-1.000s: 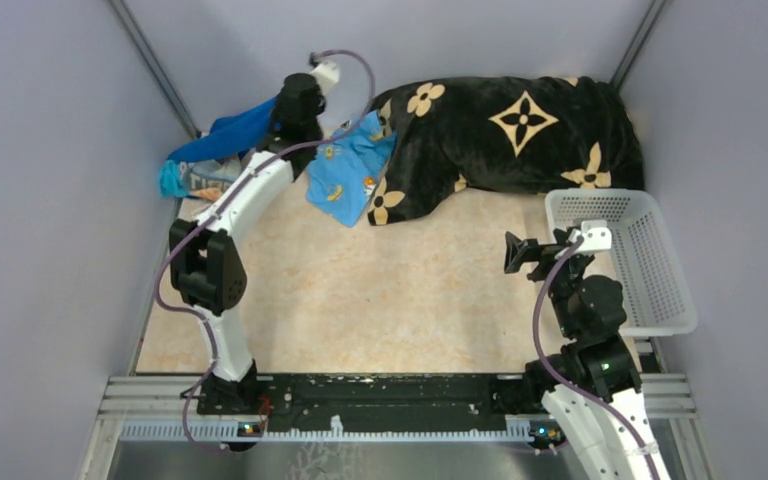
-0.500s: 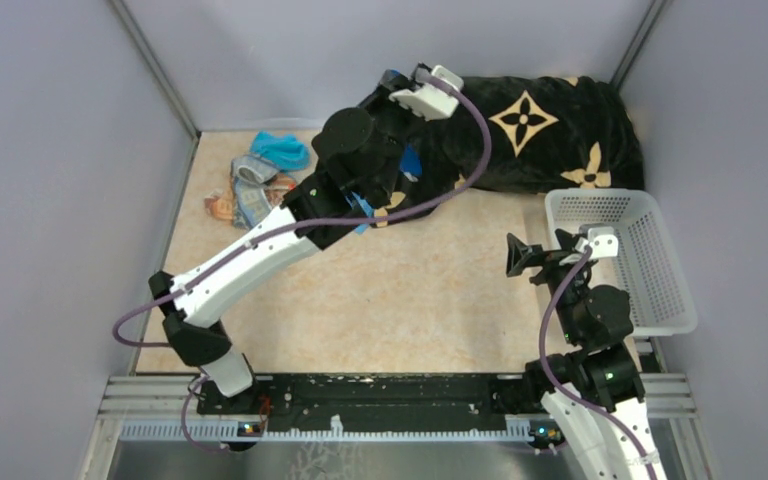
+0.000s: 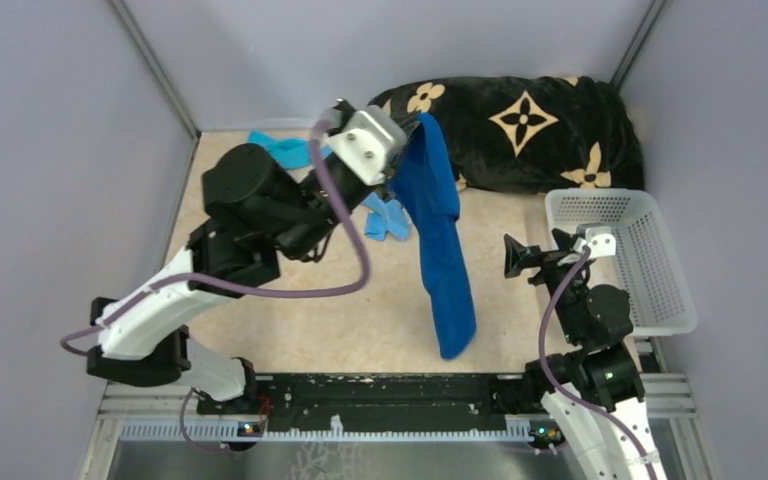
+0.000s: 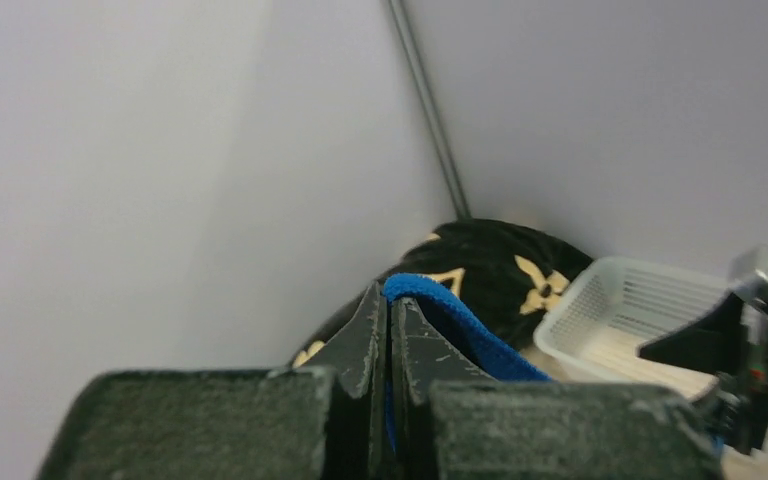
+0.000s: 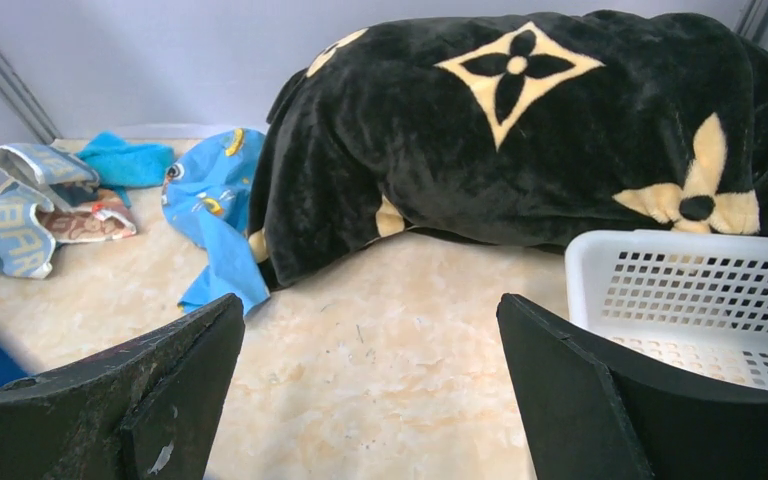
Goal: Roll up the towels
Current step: Place the towel at the center of the board.
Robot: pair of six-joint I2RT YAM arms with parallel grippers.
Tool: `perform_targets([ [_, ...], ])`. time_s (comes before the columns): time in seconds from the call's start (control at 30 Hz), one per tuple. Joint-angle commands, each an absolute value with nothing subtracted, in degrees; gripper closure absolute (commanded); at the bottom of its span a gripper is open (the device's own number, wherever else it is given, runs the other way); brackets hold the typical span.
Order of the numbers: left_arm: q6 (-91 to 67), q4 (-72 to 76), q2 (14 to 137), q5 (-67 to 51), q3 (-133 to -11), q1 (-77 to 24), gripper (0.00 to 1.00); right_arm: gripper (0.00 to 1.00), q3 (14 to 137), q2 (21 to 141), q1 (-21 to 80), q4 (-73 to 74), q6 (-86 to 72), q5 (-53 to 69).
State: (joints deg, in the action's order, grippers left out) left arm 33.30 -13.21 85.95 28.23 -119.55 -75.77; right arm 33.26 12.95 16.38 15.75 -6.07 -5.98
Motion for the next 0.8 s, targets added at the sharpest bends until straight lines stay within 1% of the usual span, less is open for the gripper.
perform_targets([
  [0.0,20.3,-15.9,78.4,18.9,-110.1,-75.7,1.0,0.02,35.3,14.3,17.0,12.7,-6.4,-4.1],
  [0.07,18.6,-13.4,75.3,23.8,-101.1,-75.5,1.0,0.02,35.7,15.4,16.9,13.0,-7.1,-3.6],
  [0.13,15.8,-11.5,72.4,28.1,-92.4,-75.4,0.97,0.02,36.1,16.6,17.0,13.0,-8.2,-2.6],
  [0.17,13.8,-10.7,71.1,29.6,-88.0,-75.0,0.95,0.02,36.4,17.4,16.9,13.2,-8.7,-1.4],
  [0.23,8.0,-10.5,68.3,30.4,-79.9,-72.4,0.95,0.02,36.8,19.3,17.0,13.5,-9.6,0.9],
  [0.3,0.4,-10.8,65.2,27.5,-71.9,-67.3,0.95,0.02,37.4,21.9,16.9,14.0,-10.4,3.4],
  [0.43,-12.5,-11.0,59.9,20.7,-55.3,-51.9,0.98,0.04,38.2,28.4,17.0,14.5,-11.8,10.1],
  [0.6,-17.8,-14.5,59.2,19.5,-46.7,-37.6,1.0,0.07,38.4,37.5,16.9,15.2,-12.6,17.8],
  [0.77,-21.5,-16.4,58.3,19.2,-43.3,-25.7,1.0,0.08,38.6,45.5,19.0,14.2,-14.0,20.2],
])
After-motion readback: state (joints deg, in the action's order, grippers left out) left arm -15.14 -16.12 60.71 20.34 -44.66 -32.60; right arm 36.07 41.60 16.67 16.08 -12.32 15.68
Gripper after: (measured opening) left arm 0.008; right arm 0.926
